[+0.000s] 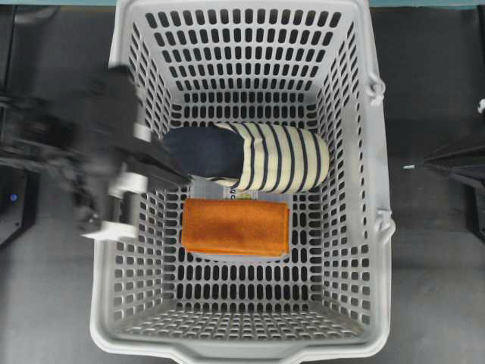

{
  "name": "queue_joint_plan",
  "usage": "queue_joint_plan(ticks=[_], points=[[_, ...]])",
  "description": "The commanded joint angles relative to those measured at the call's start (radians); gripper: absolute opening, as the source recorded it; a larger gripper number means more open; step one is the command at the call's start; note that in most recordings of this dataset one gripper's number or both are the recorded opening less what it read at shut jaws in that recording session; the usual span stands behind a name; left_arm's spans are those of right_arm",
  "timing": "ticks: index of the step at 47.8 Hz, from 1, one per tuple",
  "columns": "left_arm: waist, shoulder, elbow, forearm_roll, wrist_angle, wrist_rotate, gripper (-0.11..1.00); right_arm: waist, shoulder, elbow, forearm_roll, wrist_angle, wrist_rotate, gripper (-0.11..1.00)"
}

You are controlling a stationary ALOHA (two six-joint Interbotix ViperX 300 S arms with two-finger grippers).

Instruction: Pick up the orange cloth from the shopping basket with the left arm.

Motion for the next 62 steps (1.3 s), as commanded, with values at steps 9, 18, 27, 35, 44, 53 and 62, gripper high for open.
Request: queue_joint_plan(ticks=[9,18,27,35,44,53,62], points=[[-0.028,0.189,-0.215,0.003,0.187,-0.008,0.01,0.012,0.003,-0.021,0.003,0.012,0.002,-0.01],[-0.044,0.295,-0.296,0.003,0.304,-0.009,0.20,0.014,0.003,-0.021,0.003,0.006,0.002,-0.01],[-0.063,0.380,-0.342,0.003,0.325,-0.009,0.72,0.014,0.002,-0.021,0.003,0.005,0.002,-0.01],[-0.072,0.451,-0.359,0.002,0.324,-0.017,0.91,0.014,0.002,-0.020,0.003,0.003,0.002,-0.01],[-0.074,0.517,-0.347,0.002,0.324,-0.074,0.89,0.014,0.002,-0.018,0.003,0.003,0.002,-0.01],[-0.074,0.560,-0.327,0.003,0.307,-0.084,0.89,0.014,0.002,-0.017,0.003,0.003,0.002,-0.01],[-0.064,0.561,-0.328,0.003,0.281,-0.084,0.89,0.014,0.002,-0.015,0.003,0.003,0.003,-0.01]])
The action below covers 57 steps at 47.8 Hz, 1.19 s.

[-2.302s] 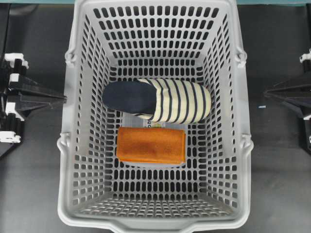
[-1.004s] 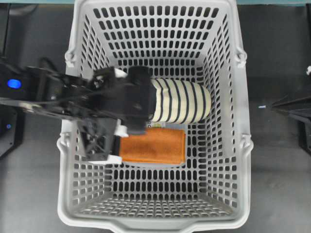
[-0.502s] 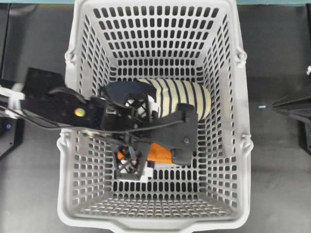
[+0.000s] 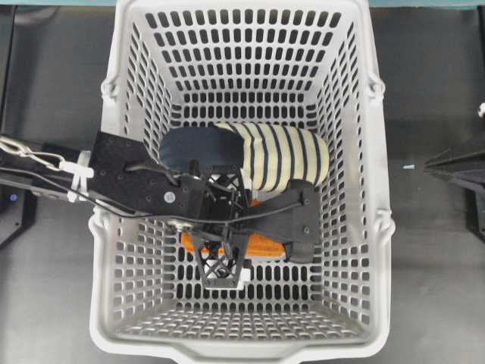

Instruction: Pick up the orange cloth from the shopping basket with the left arm.

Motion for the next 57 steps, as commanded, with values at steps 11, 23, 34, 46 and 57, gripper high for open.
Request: queue_joint_plan(ticks=[11,23,34,46,57], points=[[0.009,-0.011,0.005,0.003,-0.012,-0.014,0.88,0.002,0.006,-0.011,0.005,-0.009,0.002,-0.01],[0.006,-0.012,0.037,0.003,-0.014,-0.014,0.73,0.002,0.006,-0.006,0.006,-0.009,0.002,-0.01],[0.005,-0.018,0.046,0.003,-0.020,-0.006,0.20,0.002,0.005,-0.005,0.006,-0.011,0.002,-0.01],[0.012,-0.055,-0.015,0.003,0.002,0.002,0.07,0.002,0.006,0.000,0.006,-0.009,0.002,-0.01],[0.021,-0.106,-0.153,0.003,0.147,0.005,0.07,0.002,0.006,0.003,0.006,-0.009,0.002,-0.01]])
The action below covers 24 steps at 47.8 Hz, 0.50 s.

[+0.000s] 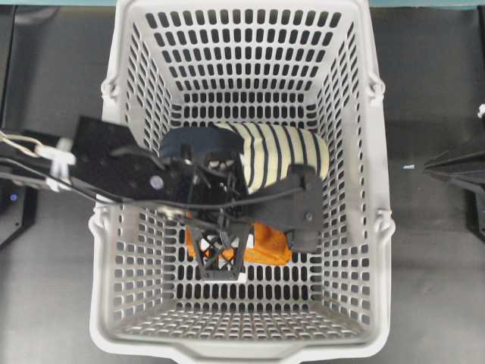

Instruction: Pick up the orange cloth from the shopping basket with the left arm.

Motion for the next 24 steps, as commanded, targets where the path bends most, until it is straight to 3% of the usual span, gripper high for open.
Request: queue_joint_plan(ticks=[1,18,24], points=[[0.008,-0.049,-0.084,0.002,0.067,-0.005,0.07,0.002,0.006,-0.006,0.003,-0.011,0.002,-0.01],[0.005,-0.074,-0.396,0.003,0.336,-0.005,0.07,0.002,0.002,-0.005,0.003,-0.011,0.002,-0.01],[-0.002,-0.054,-0.462,0.003,0.411,-0.005,0.07,0.002,-0.002,-0.003,0.003,-0.009,0.002,-0.01]])
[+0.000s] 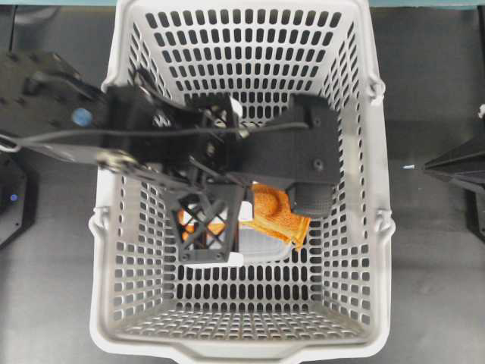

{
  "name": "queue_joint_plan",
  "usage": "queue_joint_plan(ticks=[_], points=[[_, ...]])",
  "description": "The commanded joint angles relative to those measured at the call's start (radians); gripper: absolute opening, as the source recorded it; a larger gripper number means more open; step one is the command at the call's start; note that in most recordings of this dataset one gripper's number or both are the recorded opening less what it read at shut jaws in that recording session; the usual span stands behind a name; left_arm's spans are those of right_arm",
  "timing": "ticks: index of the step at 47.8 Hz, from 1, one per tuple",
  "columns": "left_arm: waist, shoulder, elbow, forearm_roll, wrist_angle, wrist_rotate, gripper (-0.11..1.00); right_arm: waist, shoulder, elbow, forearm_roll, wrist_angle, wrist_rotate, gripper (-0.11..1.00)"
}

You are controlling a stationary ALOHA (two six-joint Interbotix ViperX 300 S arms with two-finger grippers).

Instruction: Pick up the orange cloth from the shopping basket with the left arm.

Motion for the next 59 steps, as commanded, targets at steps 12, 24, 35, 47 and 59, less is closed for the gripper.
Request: queue_joint_plan(ticks=[12,24,35,47,59], points=[[-0.011,0.029,-0.140,0.003,0.127,-0.003,0.07,0.002,-0.002,-0.008,0.003,-0.009,0.002,-0.01],[-0.009,0.032,-0.144,0.003,0.129,-0.003,0.07,0.002,-0.002,-0.006,0.003,-0.009,0.002,-0.01],[-0.011,0.032,-0.138,0.003,0.129,-0.003,0.07,0.002,-0.003,-0.006,0.003,-0.009,0.002,-0.01],[-0.011,0.035,-0.133,0.003,0.130,-0.003,0.08,0.002,-0.012,-0.003,0.003,-0.009,0.002,-0.01],[-0.011,0.035,-0.133,0.003,0.129,-0.005,0.07,0.002,-0.014,0.003,0.003,-0.011,0.002,-0.01]])
